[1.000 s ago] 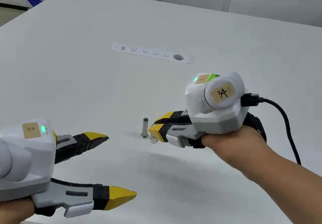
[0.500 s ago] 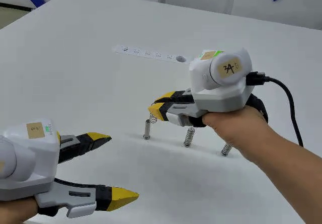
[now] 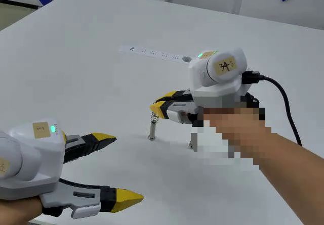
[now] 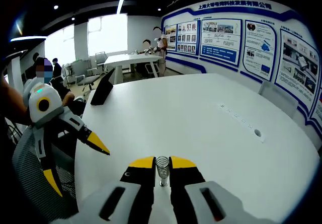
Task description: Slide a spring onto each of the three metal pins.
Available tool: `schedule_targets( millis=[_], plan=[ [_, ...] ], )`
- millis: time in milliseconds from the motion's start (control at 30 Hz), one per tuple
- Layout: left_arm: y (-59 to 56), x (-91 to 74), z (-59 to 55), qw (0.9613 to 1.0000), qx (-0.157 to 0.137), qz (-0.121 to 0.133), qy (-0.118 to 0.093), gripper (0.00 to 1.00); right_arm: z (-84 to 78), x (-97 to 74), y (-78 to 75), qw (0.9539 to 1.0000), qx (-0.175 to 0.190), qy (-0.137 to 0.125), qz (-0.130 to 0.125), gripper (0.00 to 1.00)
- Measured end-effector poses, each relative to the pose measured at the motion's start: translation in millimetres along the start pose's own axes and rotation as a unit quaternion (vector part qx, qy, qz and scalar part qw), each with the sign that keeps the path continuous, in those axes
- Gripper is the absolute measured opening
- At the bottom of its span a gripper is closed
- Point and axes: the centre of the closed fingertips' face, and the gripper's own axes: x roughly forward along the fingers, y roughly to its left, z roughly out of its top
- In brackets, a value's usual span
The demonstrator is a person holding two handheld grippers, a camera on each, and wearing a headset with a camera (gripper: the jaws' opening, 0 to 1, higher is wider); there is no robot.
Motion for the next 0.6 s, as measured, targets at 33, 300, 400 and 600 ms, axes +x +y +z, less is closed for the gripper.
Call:
schedule_targets(
  millis=[33, 300, 400, 600],
  plan=[
    [0.3, -0.1, 0.2, 1.0, -0.001, 0.0, 0.0, 0.79, -0.6, 1.1, -0.3, 1.0, 0.001, 0.001, 0.001, 0.11],
    [1.6, -0.4, 0.0, 1.0, -0.003, 0.002, -0.001, 0.79, -5.3, 6.6, -4.2, 1.0, 0.005, 0.008, 0.002, 0.11],
    [1.6, -0.2, -0.3, 1.0, -0.003, 0.001, 0.0, 0.79, -5.7, 7.2, -4.3, 0.9999, 0.01, 0.007, 0.004, 0.11],
    [1.5, -0.1, -1.0, 1.0, -0.005, 0.0, 0.001, 0.79, -9.3, 9.3, -3.5, 0.9998, 0.014, 0.01, 0.005, 0.11]
  ],
)
